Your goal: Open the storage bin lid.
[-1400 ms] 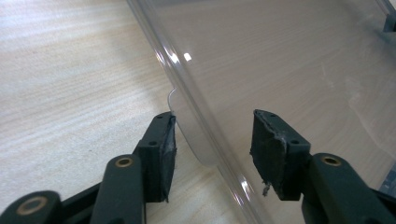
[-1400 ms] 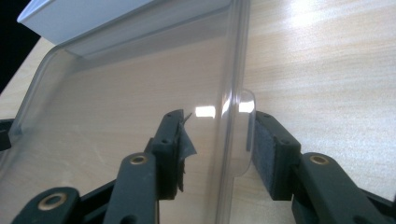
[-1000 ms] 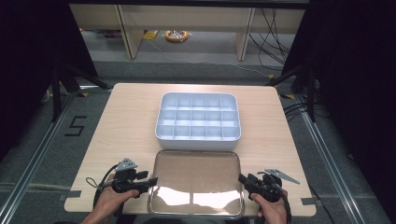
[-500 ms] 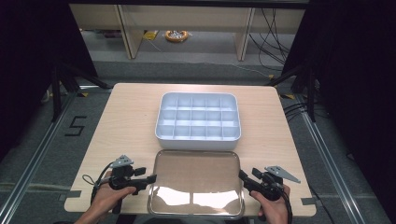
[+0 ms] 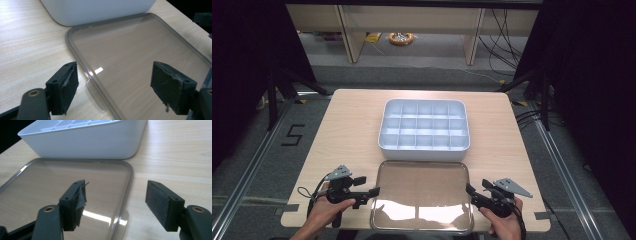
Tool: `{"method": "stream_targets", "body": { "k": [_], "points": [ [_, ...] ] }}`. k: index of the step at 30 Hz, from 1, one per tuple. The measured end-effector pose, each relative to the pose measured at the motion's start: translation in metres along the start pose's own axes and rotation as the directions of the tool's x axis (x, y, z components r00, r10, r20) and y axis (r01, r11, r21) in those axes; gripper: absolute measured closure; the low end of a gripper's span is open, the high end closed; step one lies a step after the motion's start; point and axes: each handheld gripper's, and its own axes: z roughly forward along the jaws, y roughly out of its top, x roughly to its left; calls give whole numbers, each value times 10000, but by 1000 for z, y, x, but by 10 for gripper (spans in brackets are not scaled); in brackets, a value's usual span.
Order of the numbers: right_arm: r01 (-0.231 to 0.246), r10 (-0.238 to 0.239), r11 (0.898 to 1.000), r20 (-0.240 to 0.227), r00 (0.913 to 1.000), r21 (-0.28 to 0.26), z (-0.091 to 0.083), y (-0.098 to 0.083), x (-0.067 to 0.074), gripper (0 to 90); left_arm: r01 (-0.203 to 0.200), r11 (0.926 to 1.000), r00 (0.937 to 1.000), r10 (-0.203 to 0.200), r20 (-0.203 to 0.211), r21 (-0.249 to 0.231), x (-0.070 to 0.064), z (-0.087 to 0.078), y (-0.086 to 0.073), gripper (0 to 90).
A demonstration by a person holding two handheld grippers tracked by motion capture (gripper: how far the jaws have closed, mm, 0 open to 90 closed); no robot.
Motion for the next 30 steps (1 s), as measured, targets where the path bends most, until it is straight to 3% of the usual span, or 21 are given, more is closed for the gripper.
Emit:
{"method": "stream_targets", "body": {
  "k": [1,2,9,10,14,18,20,21,24,25,26,27,29,30],
  "points": [
    [-70,70,10000,-101,9999,17,0,0,1,327,-17,10000,10000,17,31,94,1,-1,0,197],
    [-163,163,9998,105,9998,67,-1,0,3,325,1,10000,10000,-1,17,58,1,-1,0,197],
    [-45,42,9998,155,9999,173,-4,0,1,310,-120,9999,9999,120,-65,-32,1,-8,-3,195],
    [-56,57,10000,110,9999,-65,-2,-1,0,306,-105,9999,9999,105,12,-90,1,-8,-3,195],
    [28,-28,10000,71,10000,-38,-6,-1,2,299,-348,9994,9994,348,6,69,5,-16,-5,194],
    [96,-96,10000,-74,9999,-10,-9,-4,2,290,-309,9995,9995,309,-24,97,4,-19,-7,194],
    [-263,263,9996,-54,9996,70,-13,-6,4,286,-312,9995,9995,312,109,-10,3,-19,-9,194],
    [-14,14,10000,8,10000,95,-15,-6,3,285,-459,9988,9989,459,31,146,3,-21,-9,194],
    [-11,11,10000,-67,10000,2,-18,-11,2,280,-405,9992,9991,405,135,35,1,-22,-12,196],
    [-146,146,9996,13,9999,246,-22,-11,4,279,-465,9989,9988,463,126,92,1,-23,-13,196],
    [-167,167,9995,-19,9999,265,-23,-11,4,277,-399,9992,9992,399,18,102,-1,-24,-13,197],
    [-494,495,9987,-173,9986,82,-23,-13,7,275,-355,9994,9993,354,111,39,-1,-23,-14,198],
    [-190,189,9998,-342,9992,-42,-24,-15,5,273,-400,9991,9992,400,-15,102,-3,-25,-15,202],
    [-373,373,9993,-297,9989,6,-27,-16,7,271,-467,9989,9989,467,-13,27,-3,-25,-16,205]
  ]
}}
